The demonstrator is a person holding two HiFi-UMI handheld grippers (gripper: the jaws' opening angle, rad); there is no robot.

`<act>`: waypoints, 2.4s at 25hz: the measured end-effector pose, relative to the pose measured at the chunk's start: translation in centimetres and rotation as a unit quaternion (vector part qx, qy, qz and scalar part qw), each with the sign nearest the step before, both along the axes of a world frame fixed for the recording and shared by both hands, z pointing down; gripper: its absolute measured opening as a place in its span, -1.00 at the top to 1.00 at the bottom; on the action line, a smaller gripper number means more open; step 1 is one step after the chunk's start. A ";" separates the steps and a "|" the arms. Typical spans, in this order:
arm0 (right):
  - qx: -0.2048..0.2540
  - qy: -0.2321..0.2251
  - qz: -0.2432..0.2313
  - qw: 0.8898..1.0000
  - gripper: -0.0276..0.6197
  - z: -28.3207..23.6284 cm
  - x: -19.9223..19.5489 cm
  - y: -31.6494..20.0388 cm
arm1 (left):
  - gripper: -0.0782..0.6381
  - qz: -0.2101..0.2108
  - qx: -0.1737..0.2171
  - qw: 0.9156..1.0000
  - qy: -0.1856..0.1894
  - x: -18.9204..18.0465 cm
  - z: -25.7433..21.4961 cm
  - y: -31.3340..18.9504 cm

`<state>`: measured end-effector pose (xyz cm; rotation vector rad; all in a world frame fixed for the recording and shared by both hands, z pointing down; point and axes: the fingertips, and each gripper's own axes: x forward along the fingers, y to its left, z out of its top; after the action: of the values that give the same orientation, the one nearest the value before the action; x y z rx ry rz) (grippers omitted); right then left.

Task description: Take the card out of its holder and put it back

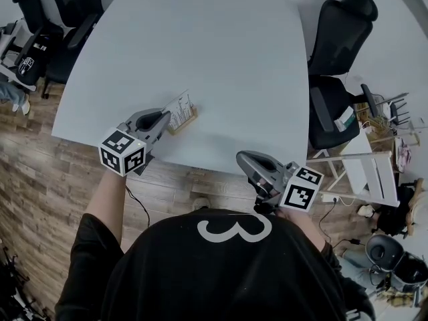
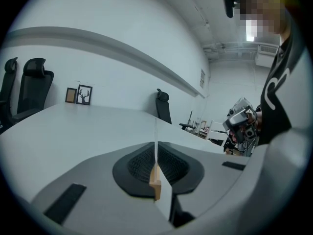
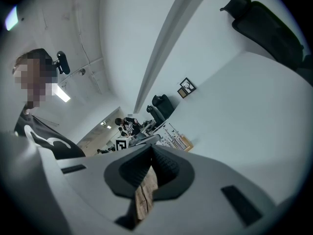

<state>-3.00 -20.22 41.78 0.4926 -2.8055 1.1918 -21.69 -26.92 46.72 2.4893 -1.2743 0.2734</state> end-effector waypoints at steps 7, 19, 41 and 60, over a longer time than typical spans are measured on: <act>0.002 -0.005 -0.006 1.000 0.89 -0.5 0.5 0.4 | 0.71 -0.015 0.011 1.000 -0.002 0.0 -1.5 0.0; 0.008 -0.005 -0.021 1.000 0.89 -1.6 2.3 2.9 | 0.71 -0.063 0.058 0.996 -0.003 -0.7 -6.7 1.1; 0.040 -0.033 -0.039 0.998 0.89 -4.7 8.6 12.0 | 0.71 -0.069 0.057 0.989 0.115 9.9 -14.9 15.7; 0.058 -0.050 -0.056 0.996 0.89 -7.3 11.7 18.1 | 0.71 -0.087 0.024 0.980 0.175 17.4 -15.8 25.9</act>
<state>8.71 -2.10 34.44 0.2861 -2.9544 1.0653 -4.34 -1.02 30.92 2.3099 -1.3443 -0.2305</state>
